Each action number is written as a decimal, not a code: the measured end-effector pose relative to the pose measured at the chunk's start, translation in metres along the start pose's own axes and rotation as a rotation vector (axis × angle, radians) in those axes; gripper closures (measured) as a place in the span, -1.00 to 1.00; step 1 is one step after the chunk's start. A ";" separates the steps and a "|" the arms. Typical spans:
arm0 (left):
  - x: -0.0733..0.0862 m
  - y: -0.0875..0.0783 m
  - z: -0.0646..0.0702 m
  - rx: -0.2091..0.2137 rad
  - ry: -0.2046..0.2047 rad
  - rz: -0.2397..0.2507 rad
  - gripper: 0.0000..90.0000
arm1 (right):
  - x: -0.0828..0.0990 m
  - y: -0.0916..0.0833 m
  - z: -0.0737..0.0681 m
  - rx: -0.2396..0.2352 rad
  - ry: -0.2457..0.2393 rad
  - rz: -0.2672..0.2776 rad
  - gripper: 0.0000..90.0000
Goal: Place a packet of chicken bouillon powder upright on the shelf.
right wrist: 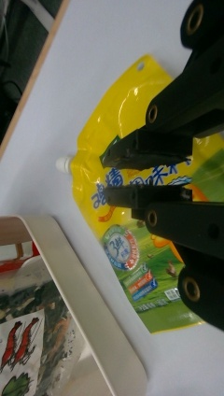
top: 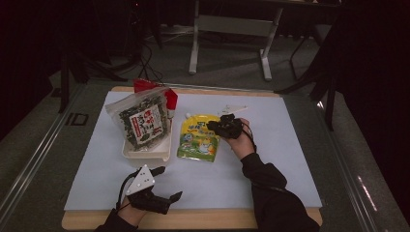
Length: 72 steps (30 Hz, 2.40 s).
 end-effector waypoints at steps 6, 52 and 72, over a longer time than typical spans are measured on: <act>0.002 0.002 0.001 0.008 0.000 -0.003 -0.95 | -0.004 0.021 0.004 -0.002 0.020 -0.023 0.97; 0.013 -0.006 0.005 0.001 -0.023 -0.005 -0.95 | -0.050 0.125 0.043 0.098 0.086 -0.178 1.00; 0.012 -0.005 0.007 -0.008 -0.006 -0.011 -0.95 | -0.019 0.109 0.003 0.034 -0.005 -0.203 1.00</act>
Point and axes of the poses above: each handheld gripper's, and its own axes: y roughly forward along the jaws, x roughly out of its underside, z roughly to its right, the point moved 9 cm from there along y, roughly forward along the jaws, and after that the axes turned 8 degrees about -z, right-handed, at the moved point
